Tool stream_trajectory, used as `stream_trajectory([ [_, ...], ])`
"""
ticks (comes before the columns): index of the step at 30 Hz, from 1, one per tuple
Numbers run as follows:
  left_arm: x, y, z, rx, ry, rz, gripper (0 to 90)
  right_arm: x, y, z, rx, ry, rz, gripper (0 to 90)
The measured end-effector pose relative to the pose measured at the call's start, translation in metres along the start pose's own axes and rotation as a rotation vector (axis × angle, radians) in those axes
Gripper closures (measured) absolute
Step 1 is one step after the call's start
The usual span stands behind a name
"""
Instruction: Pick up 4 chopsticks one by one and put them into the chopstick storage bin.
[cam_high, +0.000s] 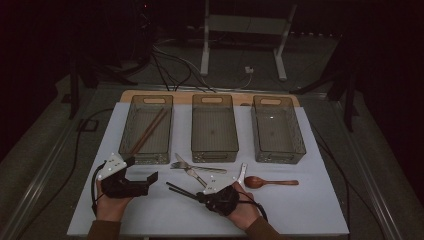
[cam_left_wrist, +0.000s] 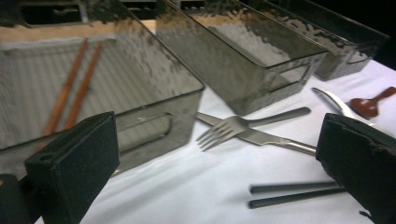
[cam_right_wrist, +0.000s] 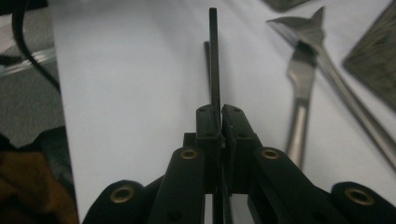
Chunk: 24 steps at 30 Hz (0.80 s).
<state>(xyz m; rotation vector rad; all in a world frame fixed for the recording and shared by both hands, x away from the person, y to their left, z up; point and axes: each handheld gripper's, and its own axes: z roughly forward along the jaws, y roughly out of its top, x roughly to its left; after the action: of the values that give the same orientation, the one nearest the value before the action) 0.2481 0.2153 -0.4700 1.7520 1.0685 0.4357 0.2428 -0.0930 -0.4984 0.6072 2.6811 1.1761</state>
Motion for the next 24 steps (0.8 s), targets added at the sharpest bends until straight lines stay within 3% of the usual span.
stream_trajectory([
  [10, -0.020, -0.003, 0.023, 0.051, -0.072, -0.016, 0.8, -0.010, 0.007, -0.011, -0.078, -0.055, 0.038, 86.7],
  [17, -0.028, -0.003, 0.036, 0.059, -0.124, -0.082, 0.9, -0.011, 0.016, -0.020, -0.152, -0.089, 0.050, 86.7],
  [22, -0.032, 0.000, 0.045, 0.044, -0.179, -0.163, 1.7, -0.009, 0.020, -0.022, -0.189, -0.094, 0.049, 86.7],
  [24, -0.033, 0.001, 0.047, 0.026, -0.188, -0.196, 6.6, -0.009, 0.021, -0.022, -0.202, -0.096, 0.047, 86.7],
])
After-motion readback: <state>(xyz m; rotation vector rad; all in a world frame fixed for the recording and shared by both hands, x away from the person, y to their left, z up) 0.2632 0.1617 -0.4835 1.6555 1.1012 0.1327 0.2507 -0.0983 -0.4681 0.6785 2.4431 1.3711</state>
